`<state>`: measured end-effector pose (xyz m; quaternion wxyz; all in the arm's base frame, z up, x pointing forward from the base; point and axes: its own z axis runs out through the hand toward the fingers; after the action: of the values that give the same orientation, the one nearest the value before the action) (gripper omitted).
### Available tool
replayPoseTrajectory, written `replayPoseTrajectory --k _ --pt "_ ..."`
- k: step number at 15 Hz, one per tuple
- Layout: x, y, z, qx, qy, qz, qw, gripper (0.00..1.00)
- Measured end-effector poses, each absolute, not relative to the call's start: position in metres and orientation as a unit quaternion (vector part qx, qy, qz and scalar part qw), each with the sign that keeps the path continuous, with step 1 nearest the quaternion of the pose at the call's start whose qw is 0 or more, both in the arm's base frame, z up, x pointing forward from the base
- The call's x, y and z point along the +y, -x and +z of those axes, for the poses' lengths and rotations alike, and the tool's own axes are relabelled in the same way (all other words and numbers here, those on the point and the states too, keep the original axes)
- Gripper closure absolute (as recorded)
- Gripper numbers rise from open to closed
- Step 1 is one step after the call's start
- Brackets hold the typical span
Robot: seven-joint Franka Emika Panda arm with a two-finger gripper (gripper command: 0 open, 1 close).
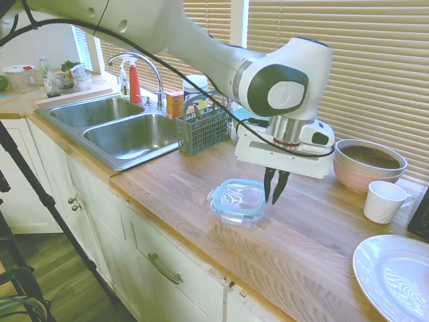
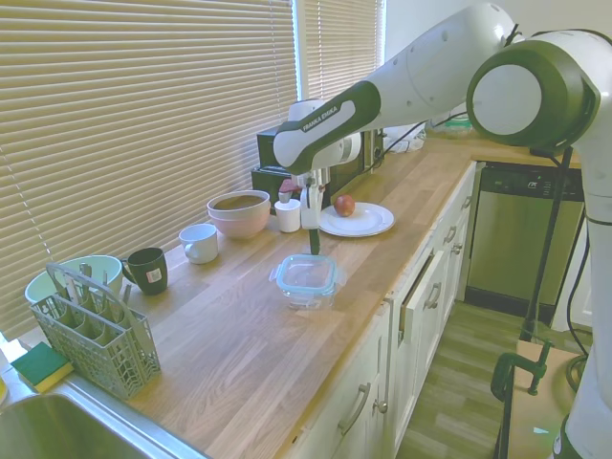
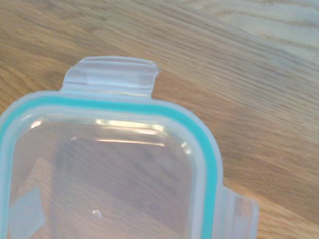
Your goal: Cover the lid of the food container
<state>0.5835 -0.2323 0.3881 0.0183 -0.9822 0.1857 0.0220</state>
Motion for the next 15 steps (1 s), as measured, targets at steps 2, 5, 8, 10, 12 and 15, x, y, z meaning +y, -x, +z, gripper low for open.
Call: replayPoseTrajectory --k 2,5,8,10,12,15 --pt "-0.229 -0.585 0.384 0.183 0.983 0.025 0.014 1.0" --pt "-0.223 -0.588 0.383 0.181 0.983 0.024 0.009 1.0" --pt "-0.216 -0.591 0.383 0.175 0.984 0.024 0.002 1.0" --pt "-0.214 -0.592 0.382 0.173 0.985 0.025 0.0 1.0" --pt "-0.214 -0.592 0.382 0.172 0.985 0.025 -0.003 0.0" --pt "-0.209 -0.594 0.382 0.172 0.985 0.026 -0.014 0.0"
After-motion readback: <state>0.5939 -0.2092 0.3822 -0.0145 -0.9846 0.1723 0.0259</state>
